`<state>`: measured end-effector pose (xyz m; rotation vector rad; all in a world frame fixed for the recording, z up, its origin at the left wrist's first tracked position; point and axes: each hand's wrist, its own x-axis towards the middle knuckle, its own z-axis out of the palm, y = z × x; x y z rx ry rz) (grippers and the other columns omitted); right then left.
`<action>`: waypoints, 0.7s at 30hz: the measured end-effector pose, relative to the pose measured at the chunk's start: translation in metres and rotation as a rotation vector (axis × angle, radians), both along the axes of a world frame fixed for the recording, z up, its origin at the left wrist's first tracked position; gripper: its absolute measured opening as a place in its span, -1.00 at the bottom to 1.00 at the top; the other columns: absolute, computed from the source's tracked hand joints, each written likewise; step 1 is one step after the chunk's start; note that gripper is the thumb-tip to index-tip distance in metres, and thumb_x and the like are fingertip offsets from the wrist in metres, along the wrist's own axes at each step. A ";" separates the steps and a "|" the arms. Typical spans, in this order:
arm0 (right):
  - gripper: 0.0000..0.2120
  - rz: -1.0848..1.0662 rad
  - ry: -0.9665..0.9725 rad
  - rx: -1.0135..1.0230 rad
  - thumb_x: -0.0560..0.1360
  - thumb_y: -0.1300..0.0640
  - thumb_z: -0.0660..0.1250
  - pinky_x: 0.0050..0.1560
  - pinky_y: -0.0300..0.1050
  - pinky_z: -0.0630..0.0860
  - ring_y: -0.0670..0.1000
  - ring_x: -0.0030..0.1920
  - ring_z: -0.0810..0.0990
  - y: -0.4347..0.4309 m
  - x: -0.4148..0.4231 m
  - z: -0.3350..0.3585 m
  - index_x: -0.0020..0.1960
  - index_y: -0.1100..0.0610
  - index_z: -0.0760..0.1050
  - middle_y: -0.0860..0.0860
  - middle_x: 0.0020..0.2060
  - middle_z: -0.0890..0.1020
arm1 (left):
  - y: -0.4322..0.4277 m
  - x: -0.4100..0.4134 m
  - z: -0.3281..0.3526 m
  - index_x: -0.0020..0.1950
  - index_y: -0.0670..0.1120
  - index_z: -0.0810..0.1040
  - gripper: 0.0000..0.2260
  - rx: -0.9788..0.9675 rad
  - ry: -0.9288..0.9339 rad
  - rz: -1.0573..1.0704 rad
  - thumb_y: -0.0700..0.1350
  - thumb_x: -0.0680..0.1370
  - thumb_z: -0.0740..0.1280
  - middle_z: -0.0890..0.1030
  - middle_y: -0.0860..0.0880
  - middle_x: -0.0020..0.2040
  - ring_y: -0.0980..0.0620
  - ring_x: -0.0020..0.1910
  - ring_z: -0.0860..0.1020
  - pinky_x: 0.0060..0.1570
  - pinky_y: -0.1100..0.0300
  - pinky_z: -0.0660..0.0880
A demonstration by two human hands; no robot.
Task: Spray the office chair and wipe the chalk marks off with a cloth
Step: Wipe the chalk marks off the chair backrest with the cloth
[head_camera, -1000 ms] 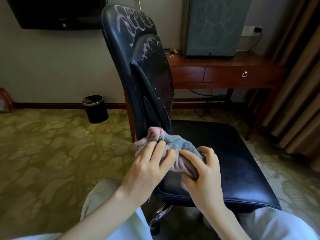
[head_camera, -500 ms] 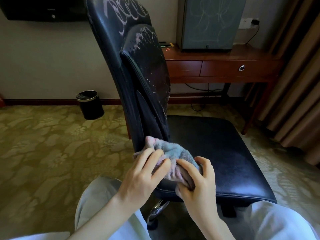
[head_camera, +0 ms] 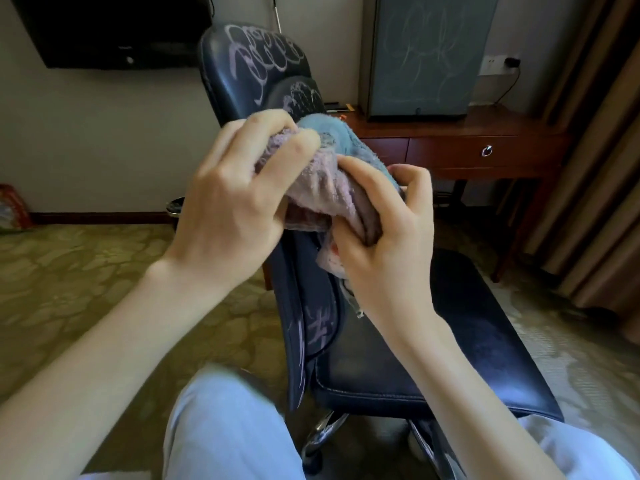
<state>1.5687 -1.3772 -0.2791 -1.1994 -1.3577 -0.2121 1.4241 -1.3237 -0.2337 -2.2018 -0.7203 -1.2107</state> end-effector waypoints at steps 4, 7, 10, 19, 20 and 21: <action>-0.54 0.065 -0.003 -0.115 0.37 0.22 0.32 0.11 0.02 0.49 0.11 0.12 0.44 0.001 0.001 -0.021 0.27 0.05 0.51 0.09 0.11 0.40 | -0.006 -0.005 -0.013 0.20 -0.23 0.51 -0.69 -0.012 0.135 0.036 -0.39 0.48 0.21 0.52 -0.26 0.17 -0.24 0.11 0.49 0.10 0.02 0.46; -0.58 0.074 -0.001 -0.193 0.40 0.14 0.29 0.08 -0.05 0.50 0.06 0.11 0.45 -0.002 0.002 -0.051 0.26 0.01 0.48 0.02 0.11 0.39 | -0.010 -0.004 -0.036 0.17 -0.22 0.53 -0.63 -0.019 0.208 0.045 -0.30 0.62 -0.05 0.54 -0.27 0.16 -0.26 0.12 0.51 0.08 -0.04 0.54; -0.60 0.047 -0.035 -0.231 0.42 0.06 0.25 0.02 -0.14 0.48 0.02 0.08 0.43 -0.007 0.000 -0.080 0.25 -0.02 0.46 -0.01 0.10 0.39 | -0.015 -0.002 -0.070 0.17 -0.20 0.51 -0.69 -0.017 0.261 0.059 -0.28 0.65 -0.02 0.56 -0.27 0.13 -0.25 0.13 0.54 0.03 -0.03 0.59; -0.53 -0.109 -0.195 -0.480 0.34 0.21 0.52 -0.02 -0.43 0.29 -0.06 0.02 0.39 -0.023 0.007 -0.164 0.21 -0.01 0.52 -0.01 0.10 0.44 | -0.020 0.003 -0.168 0.17 -0.14 0.48 -0.80 -0.057 0.258 -0.007 -0.29 0.62 0.14 0.61 -0.19 0.06 -0.16 0.06 0.59 -0.06 0.10 0.59; -0.52 -0.111 -0.192 -0.507 0.33 0.22 0.53 -0.03 -0.45 0.27 -0.05 0.03 0.41 -0.024 0.007 -0.171 0.20 -0.01 0.52 0.00 0.10 0.45 | -0.019 0.004 -0.177 0.17 -0.13 0.49 -0.80 -0.067 0.259 -0.005 -0.29 0.62 0.15 0.61 -0.19 0.07 -0.16 0.07 0.59 -0.05 0.10 0.59; -0.51 -0.114 -0.189 -0.529 0.31 0.22 0.54 -0.04 -0.47 0.25 -0.05 0.03 0.41 -0.025 0.008 -0.177 0.20 -0.01 0.52 0.00 0.10 0.46 | -0.019 0.005 -0.187 0.17 -0.12 0.50 -0.79 -0.077 0.263 -0.002 -0.28 0.63 0.14 0.60 -0.19 0.08 -0.16 0.08 0.58 -0.05 0.10 0.58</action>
